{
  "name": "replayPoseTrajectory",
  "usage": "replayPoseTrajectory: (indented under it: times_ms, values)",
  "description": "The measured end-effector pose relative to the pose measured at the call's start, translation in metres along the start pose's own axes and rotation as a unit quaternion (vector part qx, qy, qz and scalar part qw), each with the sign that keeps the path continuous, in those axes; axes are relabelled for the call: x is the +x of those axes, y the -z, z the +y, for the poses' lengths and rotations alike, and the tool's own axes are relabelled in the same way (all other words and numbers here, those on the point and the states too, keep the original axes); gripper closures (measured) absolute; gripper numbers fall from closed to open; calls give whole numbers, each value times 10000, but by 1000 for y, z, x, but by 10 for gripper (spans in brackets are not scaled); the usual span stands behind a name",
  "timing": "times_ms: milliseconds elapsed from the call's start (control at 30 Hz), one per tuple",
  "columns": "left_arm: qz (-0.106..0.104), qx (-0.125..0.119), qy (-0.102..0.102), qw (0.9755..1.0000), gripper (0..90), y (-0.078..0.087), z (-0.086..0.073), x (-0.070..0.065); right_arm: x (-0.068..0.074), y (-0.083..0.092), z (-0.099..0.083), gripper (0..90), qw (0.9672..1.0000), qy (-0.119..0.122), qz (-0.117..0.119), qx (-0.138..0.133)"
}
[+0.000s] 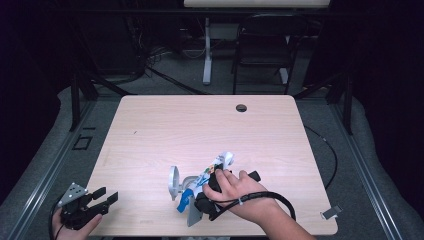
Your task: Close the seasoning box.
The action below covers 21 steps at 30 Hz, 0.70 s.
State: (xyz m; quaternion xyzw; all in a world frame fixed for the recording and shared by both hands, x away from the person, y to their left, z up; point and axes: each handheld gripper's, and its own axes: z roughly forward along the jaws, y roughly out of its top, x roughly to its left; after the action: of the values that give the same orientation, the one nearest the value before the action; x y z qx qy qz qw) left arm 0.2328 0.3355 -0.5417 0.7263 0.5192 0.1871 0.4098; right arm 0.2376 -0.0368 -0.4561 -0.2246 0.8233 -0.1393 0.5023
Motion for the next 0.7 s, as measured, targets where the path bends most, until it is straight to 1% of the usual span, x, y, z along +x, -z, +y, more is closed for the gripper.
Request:
replayPoseTrajectory:
  times_ms: [133,167,267,300,333,367,433,467,567,667,700]
  values:
    - [-1,6,6,10000,455,0,0,0,0,0,0,872,10000,59,-6,10]
    - [-1,8,7,10000,455,0,0,0,-1,1,0,872,9999,98,-17,66]
    - [1,10,9,10000,455,0,0,0,-1,1,-1,872,9999,107,-32,73]
    - [1,8,9,10000,455,0,0,0,-1,0,-1,873,10000,68,-41,9]
    - [1,6,9,10000,455,0,0,0,-2,2,-1,873,9998,128,-62,101]
    - [-1,8,7,10000,455,0,0,0,-2,3,-1,873,9998,139,-59,112]
    - [0,15,4,10000,455,0,0,0,-2,1,-2,873,10000,33,-49,10]
    - [-7,8,4,10000,455,0,0,0,-3,2,-2,872,9999,74,-72,75]
    - [1,10,1,10000,455,0,0,0,-2,2,-2,873,9998,152,-62,83]
    - [5,7,4,10000,455,0,0,0,-2,2,-2,873,9998,138,-36,102]
    - [4,8,3,10000,455,0,0,0,-2,1,-2,873,9998,171,-44,119]
